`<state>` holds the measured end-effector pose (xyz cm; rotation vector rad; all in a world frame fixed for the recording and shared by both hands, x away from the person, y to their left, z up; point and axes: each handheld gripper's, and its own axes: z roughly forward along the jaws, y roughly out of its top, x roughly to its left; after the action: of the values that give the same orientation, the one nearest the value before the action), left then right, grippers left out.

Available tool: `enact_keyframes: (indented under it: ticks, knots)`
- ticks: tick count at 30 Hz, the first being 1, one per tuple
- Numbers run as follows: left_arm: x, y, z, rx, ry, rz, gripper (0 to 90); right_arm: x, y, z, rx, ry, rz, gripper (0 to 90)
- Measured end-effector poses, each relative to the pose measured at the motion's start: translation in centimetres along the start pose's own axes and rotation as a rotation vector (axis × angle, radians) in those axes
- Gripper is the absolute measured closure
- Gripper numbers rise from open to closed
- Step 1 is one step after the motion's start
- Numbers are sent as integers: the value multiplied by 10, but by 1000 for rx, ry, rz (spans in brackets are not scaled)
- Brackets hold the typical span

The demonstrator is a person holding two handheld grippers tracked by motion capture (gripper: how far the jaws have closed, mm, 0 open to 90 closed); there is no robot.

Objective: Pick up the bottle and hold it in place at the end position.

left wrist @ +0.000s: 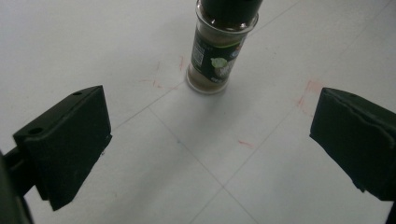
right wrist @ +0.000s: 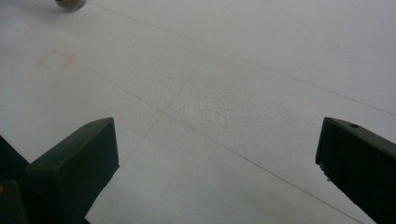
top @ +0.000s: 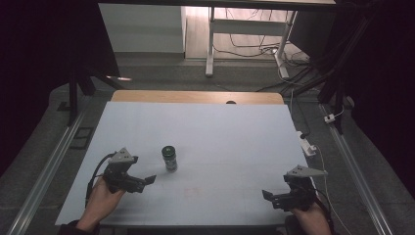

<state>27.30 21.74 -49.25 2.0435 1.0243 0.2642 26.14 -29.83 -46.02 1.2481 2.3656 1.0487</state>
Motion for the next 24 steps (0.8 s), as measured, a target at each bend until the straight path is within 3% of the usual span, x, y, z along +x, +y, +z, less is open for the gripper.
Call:
enact_keyframes:
  ticks: [6,14,24]
  knots:
    - [1,7,12,14,4,5,0,0,0,0,3,0,-1,0]
    - [-1,17,28,23,32,50,0,0,0,0,6,0,-2,0]
    - [0,29,54,50,0,95,0,1,0,0,5,1,-6,0]
